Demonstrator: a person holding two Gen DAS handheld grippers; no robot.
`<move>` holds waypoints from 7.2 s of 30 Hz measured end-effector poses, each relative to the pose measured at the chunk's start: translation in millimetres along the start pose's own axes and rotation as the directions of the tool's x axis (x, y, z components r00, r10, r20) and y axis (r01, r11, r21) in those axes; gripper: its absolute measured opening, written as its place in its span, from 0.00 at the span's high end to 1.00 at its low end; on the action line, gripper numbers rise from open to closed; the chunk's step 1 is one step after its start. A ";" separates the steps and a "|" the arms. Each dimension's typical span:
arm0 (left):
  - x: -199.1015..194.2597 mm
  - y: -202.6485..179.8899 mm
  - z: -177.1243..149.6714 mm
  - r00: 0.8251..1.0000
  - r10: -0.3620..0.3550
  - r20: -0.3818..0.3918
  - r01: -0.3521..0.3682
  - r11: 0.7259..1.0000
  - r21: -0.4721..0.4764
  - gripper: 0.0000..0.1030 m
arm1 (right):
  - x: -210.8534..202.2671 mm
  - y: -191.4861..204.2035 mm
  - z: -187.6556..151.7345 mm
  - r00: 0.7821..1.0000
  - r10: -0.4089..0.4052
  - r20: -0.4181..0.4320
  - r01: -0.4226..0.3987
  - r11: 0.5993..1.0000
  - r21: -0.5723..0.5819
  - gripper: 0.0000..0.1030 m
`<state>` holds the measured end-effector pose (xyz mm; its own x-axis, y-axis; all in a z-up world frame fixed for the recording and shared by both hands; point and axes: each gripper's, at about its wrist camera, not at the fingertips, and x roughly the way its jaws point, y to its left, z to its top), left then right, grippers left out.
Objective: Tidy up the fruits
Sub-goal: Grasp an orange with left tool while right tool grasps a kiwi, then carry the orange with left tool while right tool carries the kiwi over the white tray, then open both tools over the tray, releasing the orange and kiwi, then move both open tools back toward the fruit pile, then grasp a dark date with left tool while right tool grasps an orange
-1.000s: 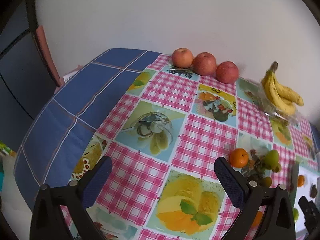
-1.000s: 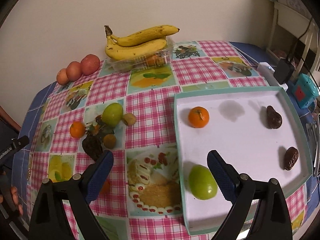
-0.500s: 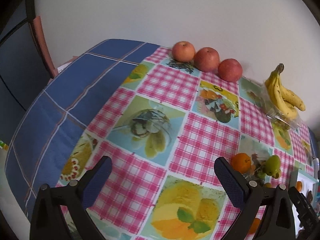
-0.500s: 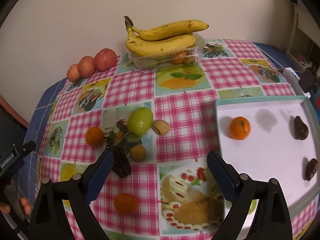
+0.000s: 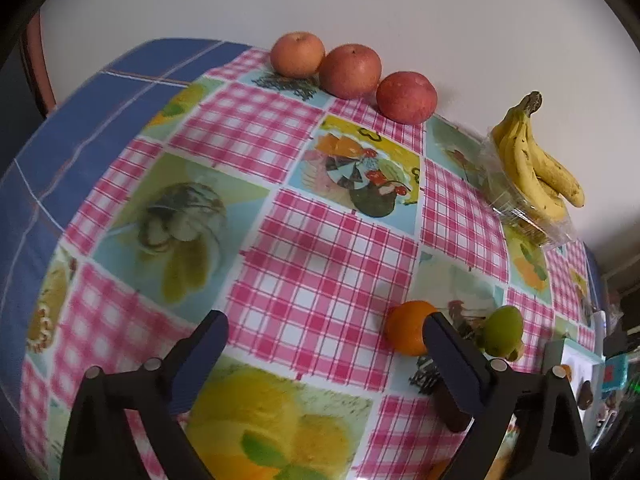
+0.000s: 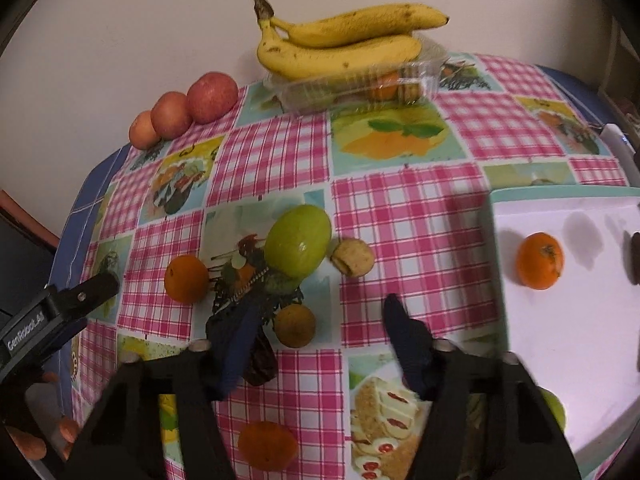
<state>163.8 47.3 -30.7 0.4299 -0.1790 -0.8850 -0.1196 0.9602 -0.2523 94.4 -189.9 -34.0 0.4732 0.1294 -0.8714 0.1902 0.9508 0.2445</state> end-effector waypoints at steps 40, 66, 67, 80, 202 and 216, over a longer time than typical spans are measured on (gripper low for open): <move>9.2 -28.4 -10.2 0.978 -0.198 -0.057 0.200 0.980 0.014 0.63 | -8.2 -35.8 -6.7 0.999 0.020 -0.044 -0.017 0.997 0.071 0.75; -49.2 -85.0 -51.7 0.982 -0.187 -0.010 0.186 0.972 0.144 0.63 | -98.2 -117.1 -21.2 0.991 -0.098 0.086 0.084 0.985 0.153 0.75; -48.2 -92.6 -55.0 0.981 -0.193 -0.019 0.193 0.968 0.159 0.63 | -99.0 -124.1 -20.8 0.990 -0.109 0.085 0.094 0.982 0.165 0.75; -35.2 -206.2 -112.1 0.955 -0.273 -0.114 0.295 0.867 0.402 0.63 | -116.5 -223.9 -29.2 0.965 -0.255 0.066 0.217 0.910 0.352 0.75; -33.0 35.8 -49.8 0.977 0.207 -0.048 -0.207 0.978 -0.005 0.00 | 0.8 33.9 -61.8 0.981 -0.026 -0.193 -0.019 0.974 -0.225 0.31; -29.6 20.7 -49.7 0.984 0.172 -0.050 -0.172 0.985 0.012 0.00 | -0.6 29.5 -63.8 0.976 0.045 -0.214 -0.092 0.972 -0.215 0.57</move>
<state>104.1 61.9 -29.2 0.3578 -0.0213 -0.9335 -0.1811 0.9792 -0.0917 44.8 -144.0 -53.4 0.2866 0.2294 -0.9302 -0.0440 0.9730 0.2264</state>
